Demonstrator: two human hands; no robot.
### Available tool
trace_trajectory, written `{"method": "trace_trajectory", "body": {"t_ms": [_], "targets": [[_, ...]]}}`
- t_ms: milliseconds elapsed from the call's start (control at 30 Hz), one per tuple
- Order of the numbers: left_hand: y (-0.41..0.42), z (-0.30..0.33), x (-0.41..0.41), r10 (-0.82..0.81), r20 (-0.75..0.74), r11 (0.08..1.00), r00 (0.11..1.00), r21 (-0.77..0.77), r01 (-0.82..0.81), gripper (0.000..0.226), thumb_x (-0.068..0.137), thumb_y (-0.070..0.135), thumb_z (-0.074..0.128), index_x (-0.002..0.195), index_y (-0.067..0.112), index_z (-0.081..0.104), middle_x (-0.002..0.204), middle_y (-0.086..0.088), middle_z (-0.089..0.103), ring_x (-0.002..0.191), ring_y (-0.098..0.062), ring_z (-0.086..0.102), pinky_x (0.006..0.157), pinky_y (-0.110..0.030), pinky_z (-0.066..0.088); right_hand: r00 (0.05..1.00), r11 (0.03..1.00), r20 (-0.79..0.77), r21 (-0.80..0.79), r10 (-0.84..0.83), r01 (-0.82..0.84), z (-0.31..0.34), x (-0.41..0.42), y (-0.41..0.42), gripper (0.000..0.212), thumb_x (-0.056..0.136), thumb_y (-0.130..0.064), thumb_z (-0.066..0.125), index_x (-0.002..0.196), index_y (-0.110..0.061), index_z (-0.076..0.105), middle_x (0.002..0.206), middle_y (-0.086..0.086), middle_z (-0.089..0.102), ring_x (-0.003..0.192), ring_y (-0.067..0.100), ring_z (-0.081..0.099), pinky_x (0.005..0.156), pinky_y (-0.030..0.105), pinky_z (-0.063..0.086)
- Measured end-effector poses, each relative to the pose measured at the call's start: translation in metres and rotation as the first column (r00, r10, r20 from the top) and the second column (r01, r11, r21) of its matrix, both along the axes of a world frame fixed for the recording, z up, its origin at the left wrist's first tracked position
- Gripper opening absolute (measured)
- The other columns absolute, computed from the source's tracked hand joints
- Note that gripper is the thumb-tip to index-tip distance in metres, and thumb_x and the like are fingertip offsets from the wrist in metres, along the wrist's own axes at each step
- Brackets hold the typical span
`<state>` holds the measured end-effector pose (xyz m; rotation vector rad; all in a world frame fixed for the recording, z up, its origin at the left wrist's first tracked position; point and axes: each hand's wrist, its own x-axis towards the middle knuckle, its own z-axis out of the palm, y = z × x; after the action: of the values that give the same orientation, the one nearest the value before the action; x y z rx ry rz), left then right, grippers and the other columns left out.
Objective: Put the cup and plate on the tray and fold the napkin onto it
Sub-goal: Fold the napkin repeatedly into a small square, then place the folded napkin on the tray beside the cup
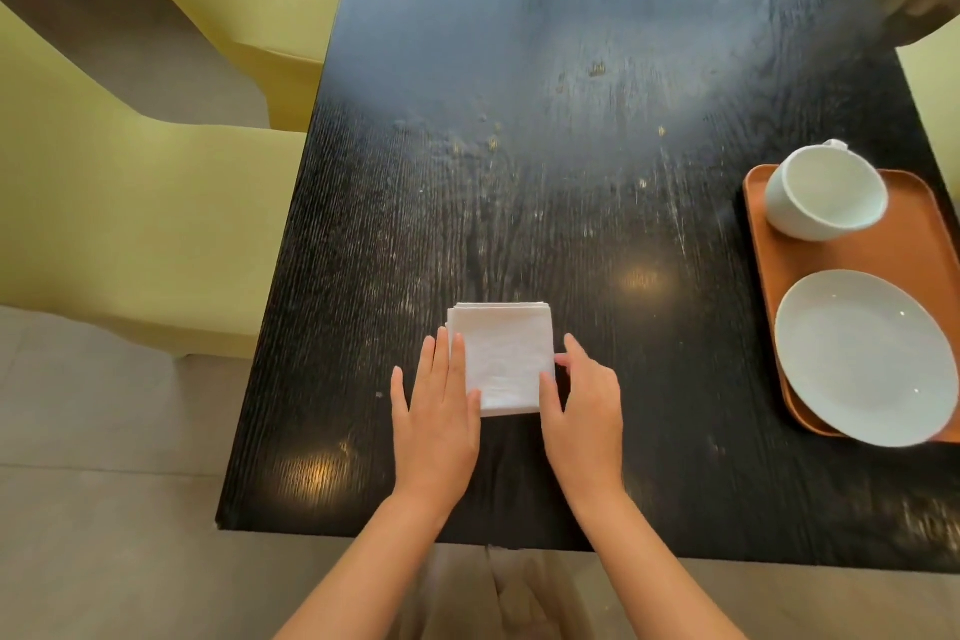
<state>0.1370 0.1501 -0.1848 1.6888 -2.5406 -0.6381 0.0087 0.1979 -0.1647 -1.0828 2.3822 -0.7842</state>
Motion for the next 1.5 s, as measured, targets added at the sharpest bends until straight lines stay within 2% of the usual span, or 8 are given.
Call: {"method": "trace_trajectory", "body": {"t_ms": [200, 333, 467, 633, 733, 800, 1167, 1500], "targets": [[0.001, 0.009, -0.002, 0.051, -0.076, 0.997, 0.996, 0.057, -0.047, 0.060, 0.097, 0.019, 0.037, 0.148, 0.017, 0.004, 0.158, -0.002, 0.009, 0.145, -0.015, 0.002, 0.115, -0.039, -0.002, 0.980, 0.990, 0.158, 0.089, -0.122, 0.109, 0.008, -0.008, -0.022, 0.013, 0.091, -0.022, 0.053, 0.099, -0.014, 0.060, 0.098, 0.003, 0.060, 0.081, 0.011, 0.054, 0.067, 0.025, 0.047], [0.001, 0.017, 0.000, 0.081, -0.200, 0.985, 0.977, 0.167, -0.047, 0.061, 0.095, 0.012, 0.041, 0.147, 0.015, 0.010, 0.157, -0.001, 0.013, 0.144, -0.013, 0.003, 0.116, -0.033, 0.002, 0.962, 0.995, 0.259, 0.069, -0.084, 0.068, 0.024, -0.008, -0.015, 0.005, 0.093, -0.021, 0.051, 0.093, -0.017, 0.053, 0.087, -0.005, 0.059, 0.082, 0.015, 0.059, 0.069, 0.037, 0.055], [0.005, 0.035, 0.001, 0.173, -0.334, 0.941, 0.927, 0.334, -0.055, 0.056, 0.095, 0.011, 0.043, 0.146, 0.015, 0.021, 0.155, -0.004, 0.022, 0.142, -0.013, 0.015, 0.113, -0.025, 0.012, 0.952, 0.998, 0.302, 0.001, -0.060, 0.063, 0.050, -0.015, -0.006, 0.004, 0.091, -0.020, 0.054, 0.087, -0.021, 0.053, 0.080, -0.013, 0.058, 0.079, 0.009, 0.059, 0.059, 0.024, 0.050], [0.007, 0.083, -0.011, 0.670, -0.335, 0.570, 0.663, 0.804, -0.169, 0.059, 0.092, 0.022, 0.054, 0.144, 0.013, 0.028, 0.142, -0.008, 0.046, 0.124, -0.020, 0.047, 0.100, -0.032, 0.040, 0.918, 0.993, 0.396, -0.086, -0.039, 0.079, 0.106, -0.036, 0.009, 0.002, 0.088, -0.021, 0.058, 0.088, -0.021, 0.056, 0.087, -0.007, 0.064, 0.082, 0.008, 0.063, 0.065, 0.031, 0.057], [0.003, 0.119, -0.014, 0.841, -0.252, 0.265, 0.479, 0.963, 0.042, 0.045, 0.088, 0.028, 0.060, 0.127, 0.013, 0.046, 0.119, -0.012, 0.062, 0.106, -0.025, 0.062, 0.086, -0.035, 0.052, 0.882, 0.976, 0.471, -0.176, -0.028, 0.126, 0.144, -0.052, 0.022, 0.004, 0.086, -0.019, 0.059, 0.086, -0.022, 0.057, 0.086, -0.007, 0.066, 0.077, 0.006, 0.067, 0.057, 0.026, 0.057], [0.001, 0.145, -0.018, 0.837, -0.277, 0.226, 0.472, 0.960, 0.162, 0.037, 0.086, 0.031, 0.062, 0.119, 0.016, 0.053, 0.112, -0.013, 0.069, 0.103, -0.027, 0.066, 0.080, -0.037, 0.056, 0.844, 0.964, 0.536, -0.220, -0.008, 0.148, 0.169, -0.062, 0.034, 0.008, 0.085, -0.018, 0.060, 0.086, -0.025, 0.058, 0.086, -0.008, 0.067, 0.073, -0.001, 0.066, 0.049, 0.016, 0.051], [0.002, 0.237, -0.058, 0.450, -0.624, 0.617, 0.639, 0.734, 0.283, 0.017, 0.088, 0.018, 0.060, 0.102, 0.012, 0.067, 0.096, -0.004, 0.075, 0.091, -0.020, 0.071, 0.068, -0.029, 0.059, 0.823, 0.912, 0.565, -0.305, -0.059, 0.275, 0.227, -0.097, 0.089, 0.012, 0.087, -0.022, 0.062, 0.089, -0.032, 0.055, 0.095, -0.004, 0.066, 0.088, 0.013, 0.065, 0.058, 0.024, 0.058], [0.006, 0.235, -0.125, 0.362, -0.628, 0.655, 0.688, 0.697, 0.292, 0.010, 0.088, 0.014, 0.061, 0.090, 0.017, 0.070, 0.094, -0.003, 0.074, 0.086, -0.016, 0.071, 0.070, -0.030, 0.060, 0.858, 0.905, 0.467, -0.236, -0.215, 0.355, 0.226, -0.127, 0.104, 0.030, 0.085, -0.018, 0.060, 0.105, -0.037, 0.047, 0.100, -0.010, 0.055, 0.092, 0.013, 0.059, 0.062, 0.020, 0.055]]}}
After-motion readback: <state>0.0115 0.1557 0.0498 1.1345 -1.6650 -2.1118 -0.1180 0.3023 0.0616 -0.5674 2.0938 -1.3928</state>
